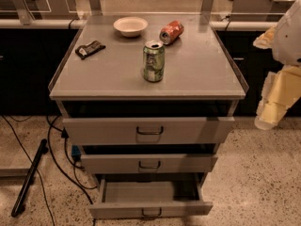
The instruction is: Close bottom drawer
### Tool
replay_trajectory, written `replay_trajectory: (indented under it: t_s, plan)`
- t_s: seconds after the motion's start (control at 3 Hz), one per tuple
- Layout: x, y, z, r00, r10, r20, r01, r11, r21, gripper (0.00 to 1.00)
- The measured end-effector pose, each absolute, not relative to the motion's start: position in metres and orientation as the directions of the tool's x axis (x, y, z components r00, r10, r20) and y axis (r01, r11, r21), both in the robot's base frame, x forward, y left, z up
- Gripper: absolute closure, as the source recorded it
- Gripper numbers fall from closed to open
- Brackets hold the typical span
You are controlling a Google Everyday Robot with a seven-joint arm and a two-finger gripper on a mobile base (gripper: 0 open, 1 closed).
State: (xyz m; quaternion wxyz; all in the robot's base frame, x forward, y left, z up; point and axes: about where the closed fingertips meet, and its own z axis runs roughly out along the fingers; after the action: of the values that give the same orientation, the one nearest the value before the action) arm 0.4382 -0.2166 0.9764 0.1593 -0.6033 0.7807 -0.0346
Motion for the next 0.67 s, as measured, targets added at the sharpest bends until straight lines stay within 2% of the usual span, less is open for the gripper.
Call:
replay_trajectory:
  t_s: [0.33, 0.67]
  plan:
    - [0.4382, -0.2166, 0.9764, -0.221, -0.953, -0.207, -0.931, 0.27, -0.246, 0.0]
    - [0.4372, -0.216, 0.9736, -0.223, -0.952, -0.209, -0.931, 0.271, -0.243, 0.21]
